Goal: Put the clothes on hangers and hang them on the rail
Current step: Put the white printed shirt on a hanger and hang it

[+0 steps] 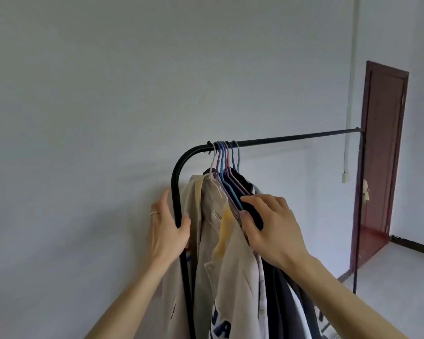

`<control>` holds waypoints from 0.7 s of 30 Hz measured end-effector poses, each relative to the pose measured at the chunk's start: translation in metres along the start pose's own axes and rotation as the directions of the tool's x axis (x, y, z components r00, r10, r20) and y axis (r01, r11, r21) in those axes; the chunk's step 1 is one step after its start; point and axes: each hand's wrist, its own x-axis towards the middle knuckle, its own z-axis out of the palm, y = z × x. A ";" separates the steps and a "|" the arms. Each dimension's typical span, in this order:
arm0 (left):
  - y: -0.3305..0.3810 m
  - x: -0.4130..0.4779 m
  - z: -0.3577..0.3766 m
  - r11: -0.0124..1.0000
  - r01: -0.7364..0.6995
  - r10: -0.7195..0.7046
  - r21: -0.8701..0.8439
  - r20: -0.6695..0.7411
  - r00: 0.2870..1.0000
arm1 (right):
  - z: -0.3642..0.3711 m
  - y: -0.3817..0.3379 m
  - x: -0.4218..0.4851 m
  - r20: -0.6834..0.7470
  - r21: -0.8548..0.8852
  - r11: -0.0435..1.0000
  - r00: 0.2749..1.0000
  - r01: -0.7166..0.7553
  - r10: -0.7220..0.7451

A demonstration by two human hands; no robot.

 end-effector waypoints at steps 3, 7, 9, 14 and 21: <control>0.005 0.012 0.014 0.998 0.041 -0.042 -0.047 -0.026 0.999 | 0.006 0.000 0.020 0.030 -0.016 1.000 1.000 0.007 -0.006; 0.011 0.016 0.037 0.991 0.131 -0.133 -0.033 -0.059 0.989 | 0.023 -0.005 0.038 0.038 -0.067 0.997 0.998 0.048 -0.045; 0.010 0.016 0.042 0.988 0.150 -0.151 -0.020 -0.073 0.986 | 0.029 -0.009 0.047 0.184 -0.165 0.983 0.982 0.076 -0.045; 0.005 0.015 0.041 0.980 0.168 -0.156 0.102 -0.118 0.981 | 0.044 -0.012 0.059 0.307 -0.314 0.938 0.951 0.144 -0.043; 0.017 0.012 0.040 0.971 0.202 -0.188 0.129 -0.114 0.975 | 0.038 -0.002 0.078 0.356 -0.057 0.998 0.934 -0.002 0.022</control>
